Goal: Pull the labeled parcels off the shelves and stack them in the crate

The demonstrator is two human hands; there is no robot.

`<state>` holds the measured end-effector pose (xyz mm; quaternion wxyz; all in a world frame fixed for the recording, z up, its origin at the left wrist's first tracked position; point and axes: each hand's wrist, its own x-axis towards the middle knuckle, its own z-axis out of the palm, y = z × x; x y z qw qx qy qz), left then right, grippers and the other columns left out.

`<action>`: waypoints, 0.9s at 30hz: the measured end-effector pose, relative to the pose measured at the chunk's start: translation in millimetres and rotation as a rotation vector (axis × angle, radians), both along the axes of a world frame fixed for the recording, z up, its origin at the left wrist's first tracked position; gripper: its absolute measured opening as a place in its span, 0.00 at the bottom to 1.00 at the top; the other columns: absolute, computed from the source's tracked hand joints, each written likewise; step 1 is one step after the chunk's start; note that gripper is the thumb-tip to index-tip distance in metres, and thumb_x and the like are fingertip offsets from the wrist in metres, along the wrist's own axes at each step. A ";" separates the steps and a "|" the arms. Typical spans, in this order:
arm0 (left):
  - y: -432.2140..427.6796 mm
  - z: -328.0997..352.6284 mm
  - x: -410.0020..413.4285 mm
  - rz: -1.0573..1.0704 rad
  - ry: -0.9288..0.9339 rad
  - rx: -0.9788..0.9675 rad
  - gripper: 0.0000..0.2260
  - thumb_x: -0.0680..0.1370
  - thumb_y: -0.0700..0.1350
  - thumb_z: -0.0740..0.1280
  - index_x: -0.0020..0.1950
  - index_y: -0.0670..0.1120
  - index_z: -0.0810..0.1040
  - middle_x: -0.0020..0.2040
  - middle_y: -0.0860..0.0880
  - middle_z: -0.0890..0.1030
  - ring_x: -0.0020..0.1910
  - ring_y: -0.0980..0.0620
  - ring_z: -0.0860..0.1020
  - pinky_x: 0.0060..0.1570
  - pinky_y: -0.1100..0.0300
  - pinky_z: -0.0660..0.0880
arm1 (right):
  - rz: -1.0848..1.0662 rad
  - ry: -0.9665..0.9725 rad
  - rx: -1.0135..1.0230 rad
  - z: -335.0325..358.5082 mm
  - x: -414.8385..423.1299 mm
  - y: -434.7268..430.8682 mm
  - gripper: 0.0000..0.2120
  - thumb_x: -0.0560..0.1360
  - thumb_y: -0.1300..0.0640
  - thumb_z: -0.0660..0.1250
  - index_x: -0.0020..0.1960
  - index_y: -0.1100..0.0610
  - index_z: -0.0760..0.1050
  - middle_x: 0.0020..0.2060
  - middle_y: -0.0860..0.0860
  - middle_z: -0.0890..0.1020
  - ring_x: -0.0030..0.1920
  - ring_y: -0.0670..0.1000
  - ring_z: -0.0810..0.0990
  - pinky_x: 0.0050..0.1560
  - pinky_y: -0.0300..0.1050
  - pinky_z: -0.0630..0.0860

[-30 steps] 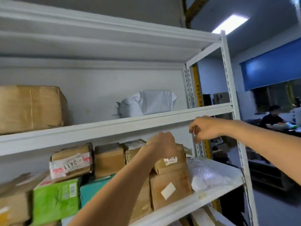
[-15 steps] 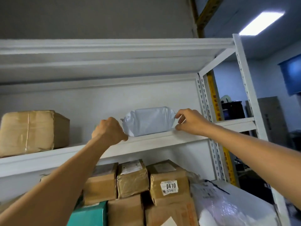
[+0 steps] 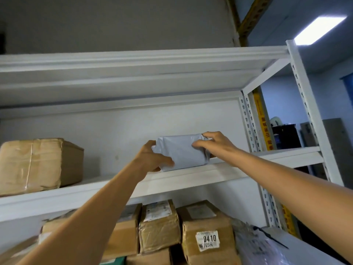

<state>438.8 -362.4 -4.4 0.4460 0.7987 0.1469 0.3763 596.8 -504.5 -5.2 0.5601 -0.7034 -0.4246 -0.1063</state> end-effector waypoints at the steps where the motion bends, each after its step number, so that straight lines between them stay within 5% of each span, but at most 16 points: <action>1: -0.6 -0.7 -1.4 -0.011 -0.002 0.001 0.32 0.67 0.32 0.77 0.67 0.46 0.69 0.61 0.44 0.74 0.58 0.40 0.77 0.56 0.46 0.78 | 0.013 0.023 0.022 -1.7 -0.8 1.4 0.23 0.60 0.43 0.72 0.41 0.62 0.73 0.39 0.55 0.79 0.42 0.56 0.79 0.40 0.46 0.72; 4: -3.9 -2.7 -10.8 -0.033 0.004 0.015 0.31 0.65 0.31 0.77 0.64 0.44 0.72 0.55 0.44 0.77 0.57 0.40 0.78 0.58 0.46 0.78 | 0.084 0.112 0.066 -0.9 -6.5 -0.2 0.26 0.56 0.43 0.73 0.41 0.63 0.75 0.37 0.54 0.78 0.41 0.54 0.78 0.41 0.50 0.76; 7: -7.7 -4.7 -24.2 -0.035 -0.028 0.005 0.33 0.59 0.32 0.77 0.62 0.44 0.73 0.55 0.43 0.78 0.54 0.40 0.79 0.56 0.46 0.79 | 0.151 0.140 0.082 2.3 -20.5 -10.4 0.12 0.67 0.50 0.73 0.42 0.58 0.77 0.38 0.54 0.79 0.39 0.53 0.79 0.41 0.47 0.80; 10: -6.7 -7.4 -39.1 -0.059 -0.044 0.011 0.25 0.67 0.32 0.75 0.62 0.46 0.74 0.55 0.43 0.78 0.51 0.44 0.80 0.47 0.54 0.81 | 0.165 0.220 0.163 3.4 -30.7 -17.6 0.13 0.73 0.47 0.70 0.46 0.57 0.75 0.40 0.53 0.80 0.38 0.53 0.80 0.41 0.47 0.81; 16: -13.4 -6.5 -47.1 -0.031 -0.067 -0.023 0.18 0.77 0.57 0.67 0.60 0.46 0.76 0.54 0.44 0.79 0.52 0.44 0.80 0.56 0.48 0.79 | 0.048 0.339 0.200 5.9 -45.6 -9.4 0.23 0.69 0.38 0.71 0.49 0.57 0.77 0.47 0.55 0.82 0.46 0.57 0.82 0.51 0.53 0.81; 20: -19.1 -4.8 -42.7 0.050 -0.092 -0.088 0.21 0.77 0.64 0.61 0.54 0.46 0.75 0.53 0.44 0.79 0.54 0.43 0.79 0.60 0.46 0.76 | 0.119 0.492 0.213 10.4 -52.5 -14.8 0.19 0.69 0.49 0.74 0.52 0.61 0.77 0.40 0.55 0.81 0.36 0.54 0.80 0.35 0.44 0.78; 23: -27.5 -8.6 -42.1 0.058 -0.158 -0.170 0.18 0.76 0.62 0.64 0.48 0.47 0.74 0.47 0.45 0.78 0.47 0.44 0.79 0.47 0.51 0.79 | 0.161 0.518 0.217 7.9 -51.3 -23.1 0.16 0.69 0.53 0.75 0.51 0.61 0.78 0.37 0.55 0.80 0.33 0.53 0.79 0.30 0.41 0.74; 27: -30.3 -16.4 -42.4 0.027 -0.214 -0.227 0.20 0.74 0.55 0.71 0.61 0.46 0.73 0.52 0.44 0.79 0.45 0.46 0.80 0.35 0.56 0.77 | 0.201 0.479 0.206 -0.7 -49.2 -29.4 0.18 0.67 0.56 0.76 0.54 0.63 0.79 0.45 0.57 0.84 0.42 0.57 0.82 0.43 0.47 0.79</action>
